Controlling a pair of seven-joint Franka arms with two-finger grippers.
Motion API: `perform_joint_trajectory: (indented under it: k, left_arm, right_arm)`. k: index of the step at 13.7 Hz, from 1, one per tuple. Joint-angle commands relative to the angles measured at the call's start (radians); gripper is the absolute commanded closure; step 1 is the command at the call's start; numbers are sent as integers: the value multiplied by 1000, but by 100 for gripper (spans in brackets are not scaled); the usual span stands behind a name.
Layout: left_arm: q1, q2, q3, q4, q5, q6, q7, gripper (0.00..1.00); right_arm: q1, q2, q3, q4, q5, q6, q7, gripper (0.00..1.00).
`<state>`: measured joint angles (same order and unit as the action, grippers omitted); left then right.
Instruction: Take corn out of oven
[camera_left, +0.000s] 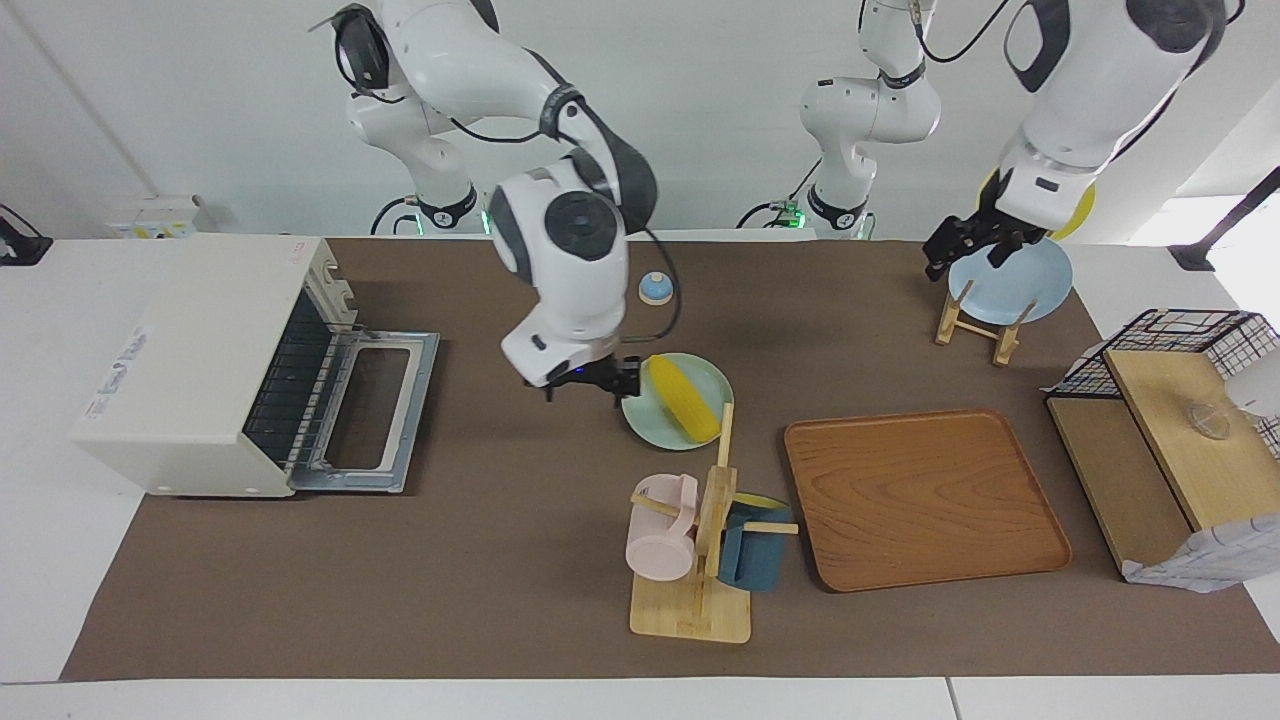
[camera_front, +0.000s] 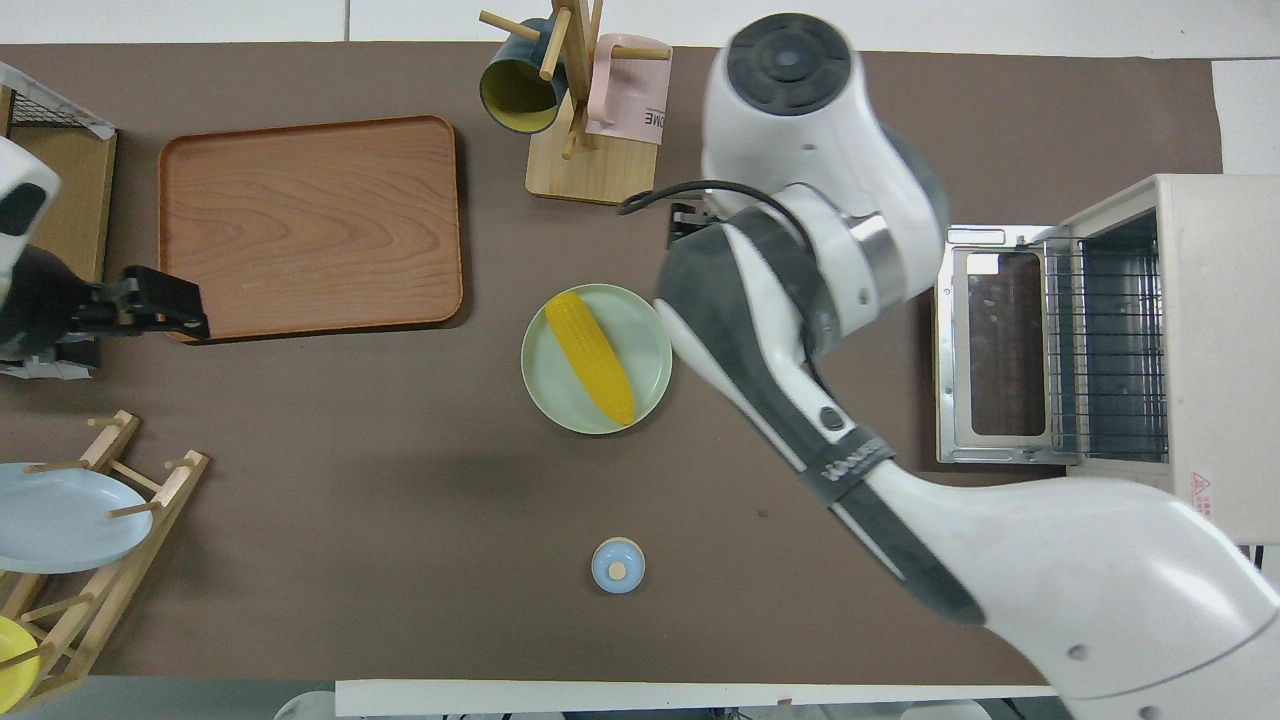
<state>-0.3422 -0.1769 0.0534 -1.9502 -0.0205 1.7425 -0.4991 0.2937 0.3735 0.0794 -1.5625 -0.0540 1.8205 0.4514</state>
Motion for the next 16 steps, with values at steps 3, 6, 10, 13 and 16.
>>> perform_joint_trajectory:
  k: [3,6,10,13,16]
  left_arm:
    - [-321,178,-3,-162,16,400,-502,0]
    - [-426,380,-1,-41,17,485,-657,0]
    - [-445,568,0,108,17,514,-719,1]
    - [-446,580,0,108,39,526,-730,92]
    - [-446,583,2,164,57,442,-725,99]
  right_arm:
    - [-149,-159,16,-413,8,195,-207,96]
    - [-160,-136,14,-456,-29,232,-209,100]
    - [-185,-107,16,-467,-159,240,-217,100]
    - [-218,-99,16,-488,-222,266,-235,100]
    - [-223,-97,16,-479,-271,254,-264,100]
